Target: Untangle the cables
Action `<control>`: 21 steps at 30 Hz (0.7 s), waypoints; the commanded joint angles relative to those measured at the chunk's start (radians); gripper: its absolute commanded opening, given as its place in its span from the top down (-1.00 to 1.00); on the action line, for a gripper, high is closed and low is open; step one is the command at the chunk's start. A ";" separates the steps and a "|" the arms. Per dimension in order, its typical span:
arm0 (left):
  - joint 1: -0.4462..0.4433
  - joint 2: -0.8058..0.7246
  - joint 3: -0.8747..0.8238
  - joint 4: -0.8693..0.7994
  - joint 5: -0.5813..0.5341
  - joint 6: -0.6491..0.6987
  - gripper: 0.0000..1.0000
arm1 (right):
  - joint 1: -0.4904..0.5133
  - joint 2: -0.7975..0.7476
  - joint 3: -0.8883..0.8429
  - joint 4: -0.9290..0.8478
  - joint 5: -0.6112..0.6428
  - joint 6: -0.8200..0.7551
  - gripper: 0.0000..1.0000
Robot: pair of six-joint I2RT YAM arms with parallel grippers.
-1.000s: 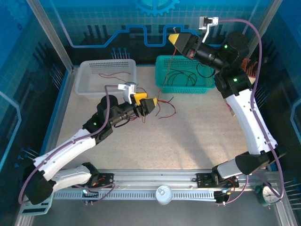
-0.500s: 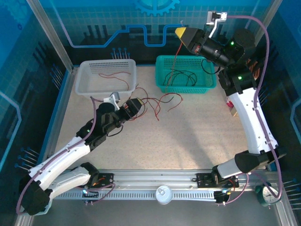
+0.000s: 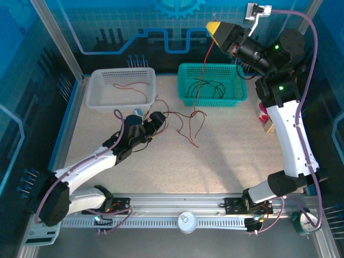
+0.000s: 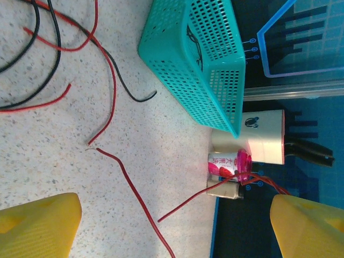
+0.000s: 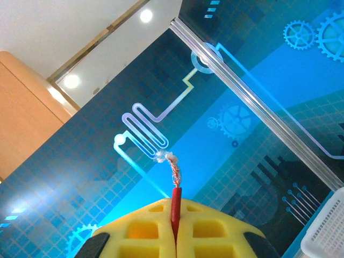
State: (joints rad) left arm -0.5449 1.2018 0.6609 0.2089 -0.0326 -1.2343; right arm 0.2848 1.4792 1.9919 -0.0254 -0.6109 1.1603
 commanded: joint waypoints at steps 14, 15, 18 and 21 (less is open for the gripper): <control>-0.032 0.279 0.001 0.323 0.106 -0.237 -0.81 | -0.018 0.004 0.041 0.041 -0.012 0.030 1.00; -0.034 0.300 0.010 0.332 0.108 -0.241 -0.79 | -0.018 0.004 0.044 0.041 -0.012 0.031 1.00; -0.041 0.358 0.028 0.373 0.112 -0.250 -0.72 | -0.018 0.003 0.042 0.037 -0.013 0.030 1.00; -0.052 0.415 0.042 0.430 0.122 -0.276 -0.66 | -0.019 -0.002 0.038 0.035 -0.012 0.026 1.00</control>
State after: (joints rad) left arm -0.5842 1.5810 0.6670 0.5343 0.0601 -1.4712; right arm 0.2802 1.4807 2.0041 -0.0204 -0.6106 1.1790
